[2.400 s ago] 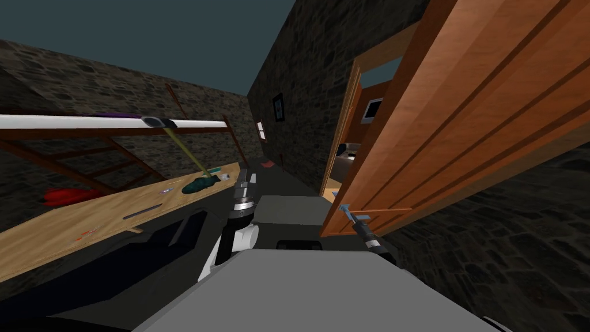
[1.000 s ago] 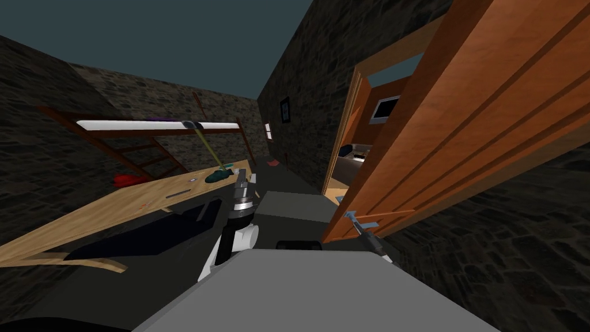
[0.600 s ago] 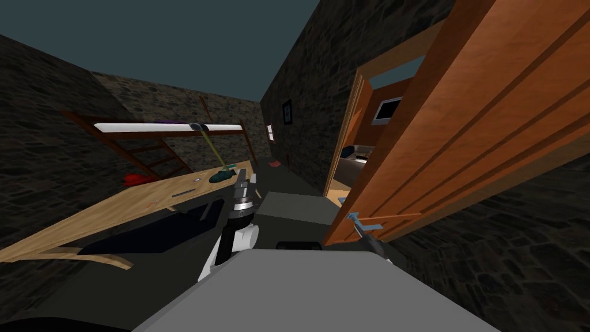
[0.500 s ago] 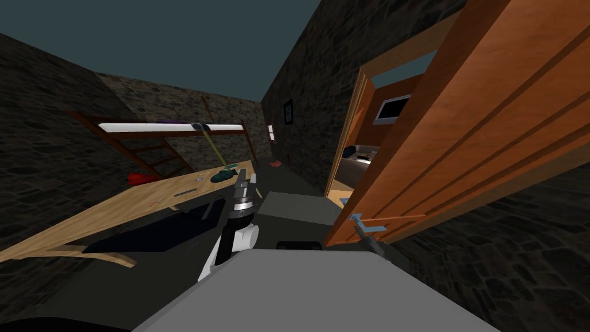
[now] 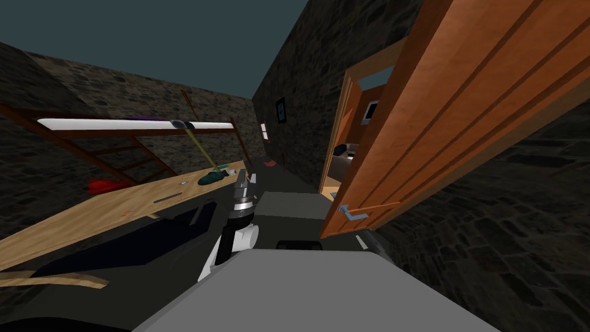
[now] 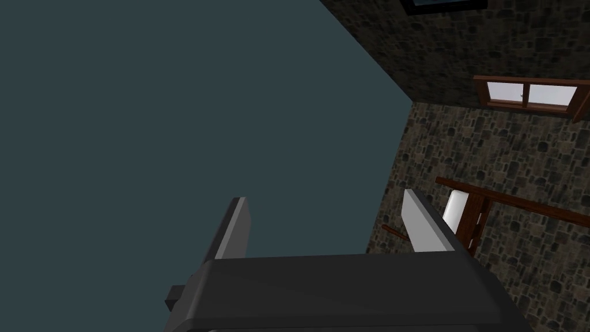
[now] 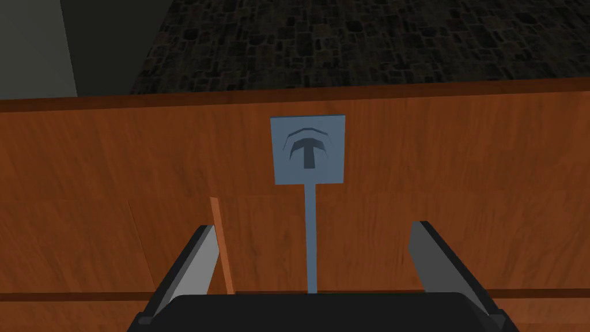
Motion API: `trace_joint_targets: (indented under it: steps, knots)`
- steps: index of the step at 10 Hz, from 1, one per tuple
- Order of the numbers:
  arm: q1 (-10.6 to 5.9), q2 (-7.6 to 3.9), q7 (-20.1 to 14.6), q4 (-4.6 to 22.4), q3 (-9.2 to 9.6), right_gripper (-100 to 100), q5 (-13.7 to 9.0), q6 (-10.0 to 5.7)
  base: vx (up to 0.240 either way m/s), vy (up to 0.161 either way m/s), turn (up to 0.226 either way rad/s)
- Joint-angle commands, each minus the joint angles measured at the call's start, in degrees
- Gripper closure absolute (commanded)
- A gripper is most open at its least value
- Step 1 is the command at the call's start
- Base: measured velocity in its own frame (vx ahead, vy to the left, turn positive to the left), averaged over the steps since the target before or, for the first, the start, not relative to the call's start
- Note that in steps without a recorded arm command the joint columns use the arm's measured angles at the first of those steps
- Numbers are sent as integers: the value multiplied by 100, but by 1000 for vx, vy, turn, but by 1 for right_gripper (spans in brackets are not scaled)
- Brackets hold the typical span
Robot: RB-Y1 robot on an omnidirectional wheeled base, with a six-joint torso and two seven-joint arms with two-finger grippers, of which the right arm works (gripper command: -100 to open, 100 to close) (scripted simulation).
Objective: Pull the door open
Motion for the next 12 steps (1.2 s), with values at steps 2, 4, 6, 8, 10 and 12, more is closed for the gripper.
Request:
trace_joint_targets:
  steps: [2,4,6,8,10,12]
  knots:
    - [232,-47,5,-24,-1,-100,-33,-227,-68,-96,-179]
    - [116,-37,-17,-73,-97,-100,-76,4,3,-5,86]
    - [40,-21,-31,-54,-160,-100,-108,104,99,50,163]
    - [-115,12,-60,-14,-292,-100,-173,310,107,30,137]
    - [-200,30,-76,7,-363,-100,-208,422,137,-1,156]
    - [-248,44,-84,101,-354,-100,-201,366,23,-14,-25]
